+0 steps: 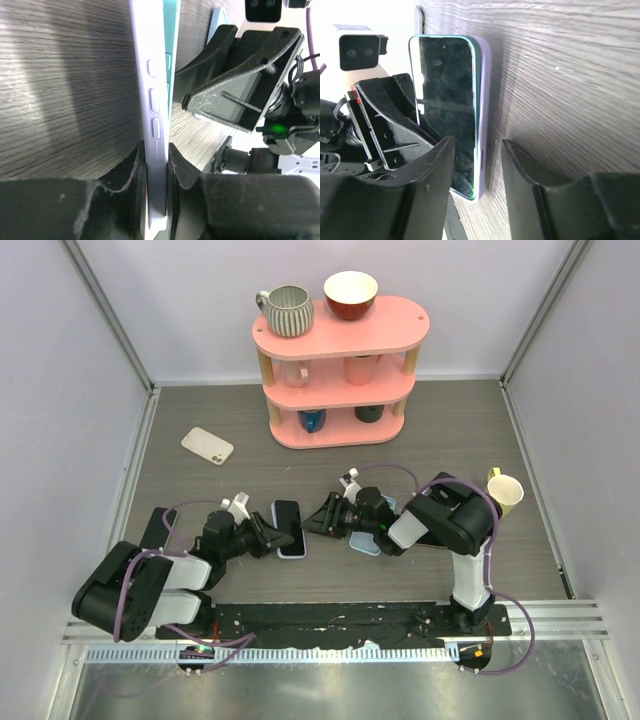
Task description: Put the phone into the phone case
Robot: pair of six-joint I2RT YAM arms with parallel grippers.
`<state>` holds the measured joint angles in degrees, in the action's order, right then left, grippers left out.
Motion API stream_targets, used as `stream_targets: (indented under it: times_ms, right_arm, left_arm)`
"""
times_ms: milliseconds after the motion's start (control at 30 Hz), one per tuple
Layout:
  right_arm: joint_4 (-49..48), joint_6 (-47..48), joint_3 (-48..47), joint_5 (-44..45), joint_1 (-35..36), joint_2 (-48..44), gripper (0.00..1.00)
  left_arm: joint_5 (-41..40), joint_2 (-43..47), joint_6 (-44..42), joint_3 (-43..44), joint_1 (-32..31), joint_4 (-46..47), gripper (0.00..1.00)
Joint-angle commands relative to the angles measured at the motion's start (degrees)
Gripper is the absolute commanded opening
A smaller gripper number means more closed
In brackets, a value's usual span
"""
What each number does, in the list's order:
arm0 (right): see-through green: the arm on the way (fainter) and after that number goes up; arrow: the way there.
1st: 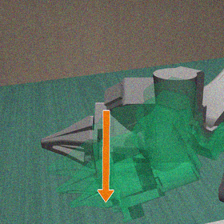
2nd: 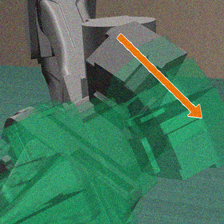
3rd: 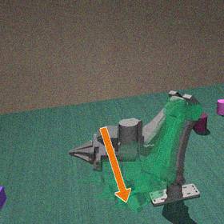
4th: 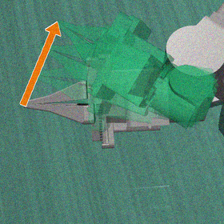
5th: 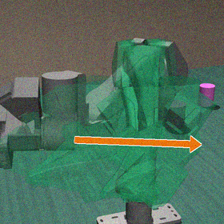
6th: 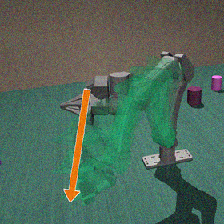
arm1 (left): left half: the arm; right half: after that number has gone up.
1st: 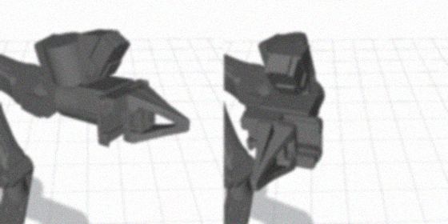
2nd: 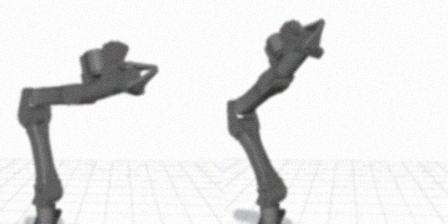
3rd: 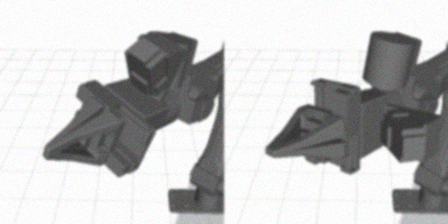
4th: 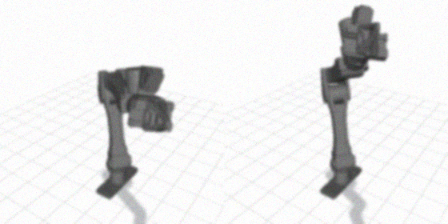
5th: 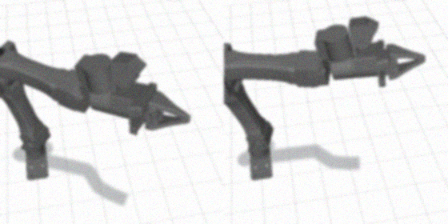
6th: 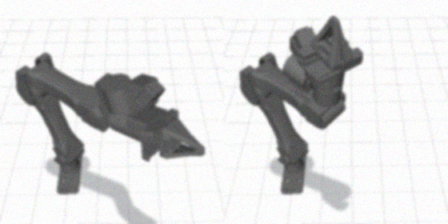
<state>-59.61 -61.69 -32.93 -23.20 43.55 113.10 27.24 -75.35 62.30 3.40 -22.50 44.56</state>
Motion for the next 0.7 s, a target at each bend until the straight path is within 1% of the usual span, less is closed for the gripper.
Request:
stream_targets:
  times_ms: [0,67,133,200,233,333,367,500,567,667]
  right_arm:
    - [10.31,5.87,3.4,1.32,-1.89,-4.27,0.54]
    - [11.18,7.19,3.22,-0.35,-1.89,-6.65,0.58]
    - [12.32,8.86,2.87,-0.96,-1.89,-10.42,0.66]
    - [14.87,9.83,2.61,-1.32,-2.06,-12.71,0.71]
    - [15.14,10.44,2.78,-2.1,-2.15,-14.73,0.72]
    - [14.53,11.24,3.04,-3.86,-2.24,-17.29,0.73]
    - [12.7,11.24,3.31,-5.35,-2.24,-18.95,0.73]
    - [5.22,9.05,4.8,-9.49,-2.24,-22.3,0.72]
    - [1.37,7.12,4.98,-10.89,-2.24,-23.44,0.71]
    - [0.81,5.97,3.93,-11.78,-2.33,-25.2,0.69]
  left_arm:
    - [3.52,4.85,-3.24,2.84,-0.35,-1.13,0.14]
    - [3.78,7.93,-4.03,3.63,-0.26,-4.82,0.1]
    - [4.13,11.34,-5.26,4.42,-0.26,-8.41,0.08]
    - [5.8,13.9,-5.61,4.77,-0.35,-9.83,0.07]
    - [6.5,16.18,-5.61,5.12,-0.35,-10.53,0.07]
    - [8.79,19.88,-5.26,5.22,-0.26,-11.68,0.04]
    - [9.05,22.07,-4.91,5.13,-0.35,-11.68,0.03]
    - [10.81,26.12,-2.28,3.46,-0.44,-9.58,0.0]
    - [11.42,27.18,-1.31,3.28,-0.35,-8.87,0.0]
    - [11.69,28.15,-0.87,3.02,-0.88,-8.0,0.01]
